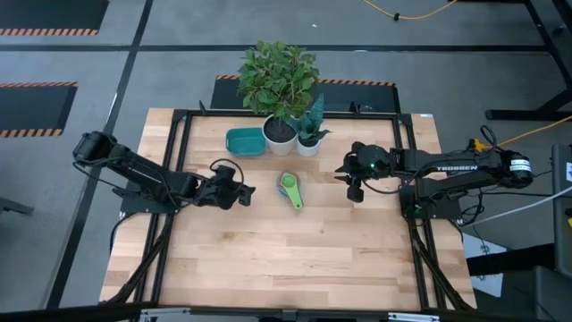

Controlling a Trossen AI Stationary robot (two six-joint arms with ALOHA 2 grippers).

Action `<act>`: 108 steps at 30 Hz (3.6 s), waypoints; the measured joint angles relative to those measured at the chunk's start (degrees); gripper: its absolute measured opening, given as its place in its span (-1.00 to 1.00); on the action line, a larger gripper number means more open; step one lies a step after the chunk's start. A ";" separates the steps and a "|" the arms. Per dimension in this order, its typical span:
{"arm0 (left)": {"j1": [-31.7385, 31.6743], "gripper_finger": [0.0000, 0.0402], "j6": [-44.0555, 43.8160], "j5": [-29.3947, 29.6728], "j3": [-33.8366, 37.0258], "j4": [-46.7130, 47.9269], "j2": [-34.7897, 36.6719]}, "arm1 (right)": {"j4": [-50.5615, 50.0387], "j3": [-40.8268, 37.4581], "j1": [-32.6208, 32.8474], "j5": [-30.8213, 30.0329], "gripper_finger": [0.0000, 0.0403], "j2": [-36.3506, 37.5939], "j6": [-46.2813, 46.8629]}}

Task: Nest measuring cups in basket
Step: Put the stacked measuring cup into the blue bin

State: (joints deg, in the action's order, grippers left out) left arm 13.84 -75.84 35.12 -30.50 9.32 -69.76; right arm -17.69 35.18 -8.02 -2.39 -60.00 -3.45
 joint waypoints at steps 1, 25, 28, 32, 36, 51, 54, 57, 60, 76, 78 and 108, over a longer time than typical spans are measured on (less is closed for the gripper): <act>0.23 0.60 -0.55 0.01 0.00 0.00 0.00 | -0.03 0.01 0.00 0.00 -0.48 0.00 0.10; 4.77 0.61 -2.05 -0.31 -0.04 -54.08 -28.84 | 4.94 0.07 0.28 0.04 -0.48 -5.84 1.80; 4.07 0.60 -2.96 -0.71 -0.04 -58.67 -32.20 | 8.44 0.07 0.28 0.02 -0.48 -9.44 1.76; 3.09 0.60 -5.39 -2.30 -0.50 -61.56 -35.78 | 13.59 0.09 0.28 0.25 -0.48 -14.37 1.73; 2.20 0.61 -6.04 -2.62 -2.29 -61.83 -37.31 | 18.86 0.09 0.30 1.13 -0.48 -19.42 1.80; -0.93 0.60 -4.80 -3.44 -4.20 -61.13 -37.57 | 37.89 0.09 1.36 10.07 -0.48 -35.45 3.44; -1.34 0.60 -4.83 -4.52 -4.20 -61.16 -37.57 | 40.91 0.09 1.97 10.08 -0.48 -37.76 3.44; -1.71 0.61 -5.08 -4.82 -4.20 -61.19 -37.57 | 43.54 0.09 2.59 10.08 -0.48 -39.62 3.44; -2.27 0.61 -5.13 -5.27 -4.30 -61.21 -37.57 | 44.92 0.34 3.30 10.08 -0.48 -40.97 3.44; -5.23 0.61 -4.87 -10.91 -6.99 -58.32 -37.55 | 44.93 6.68 6.81 10.12 -0.48 -43.15 4.92; -5.26 0.61 -4.89 -10.89 -7.00 -58.25 -37.55 | 44.98 6.78 6.79 10.06 -0.48 -43.15 4.93; -5.26 0.59 -9.65 -16.81 -7.02 -57.57 -37.55 | 38.76 6.78 6.70 -0.11 -0.48 -43.15 4.56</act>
State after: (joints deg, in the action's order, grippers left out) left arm 8.58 -85.49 18.31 -37.52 -48.25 -107.31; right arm 21.08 41.95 -1.33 -2.50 -103.15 1.11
